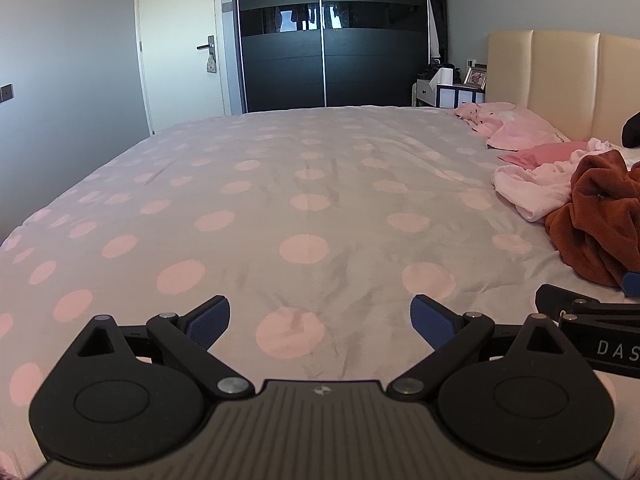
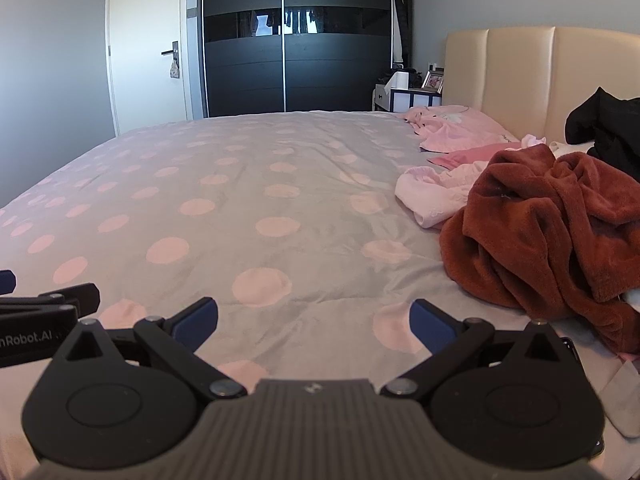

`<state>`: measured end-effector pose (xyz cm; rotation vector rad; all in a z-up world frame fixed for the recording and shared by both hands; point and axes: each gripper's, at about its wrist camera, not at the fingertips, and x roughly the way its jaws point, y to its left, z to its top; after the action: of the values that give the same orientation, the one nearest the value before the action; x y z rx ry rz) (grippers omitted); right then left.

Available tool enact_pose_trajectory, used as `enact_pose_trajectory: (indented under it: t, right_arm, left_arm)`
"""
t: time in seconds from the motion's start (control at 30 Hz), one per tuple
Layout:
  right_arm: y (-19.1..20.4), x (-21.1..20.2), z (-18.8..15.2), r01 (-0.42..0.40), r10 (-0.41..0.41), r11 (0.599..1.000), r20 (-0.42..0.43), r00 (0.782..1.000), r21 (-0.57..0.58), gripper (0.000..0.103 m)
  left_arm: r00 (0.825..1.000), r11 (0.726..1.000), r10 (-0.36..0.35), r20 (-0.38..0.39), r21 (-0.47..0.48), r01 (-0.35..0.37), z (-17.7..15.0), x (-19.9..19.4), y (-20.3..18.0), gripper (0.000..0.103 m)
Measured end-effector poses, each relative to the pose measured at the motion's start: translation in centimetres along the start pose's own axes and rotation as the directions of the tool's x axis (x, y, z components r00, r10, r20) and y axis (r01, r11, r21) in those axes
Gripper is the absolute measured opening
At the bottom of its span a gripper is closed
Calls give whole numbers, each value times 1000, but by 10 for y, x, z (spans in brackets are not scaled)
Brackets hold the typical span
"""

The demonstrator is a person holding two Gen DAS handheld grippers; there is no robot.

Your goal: Fold clothes

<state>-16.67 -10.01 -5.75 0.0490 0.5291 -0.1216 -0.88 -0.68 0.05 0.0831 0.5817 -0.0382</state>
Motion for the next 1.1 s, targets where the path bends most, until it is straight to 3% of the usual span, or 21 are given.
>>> enact_pose_trajectory:
  t: [1.1]
  right_arm:
    - [-1,0,1,2,-2,1000,-15,1000,-4,103]
  left_arm:
    - [999,1000,21,-42,4,-21,-5,7,3,99]
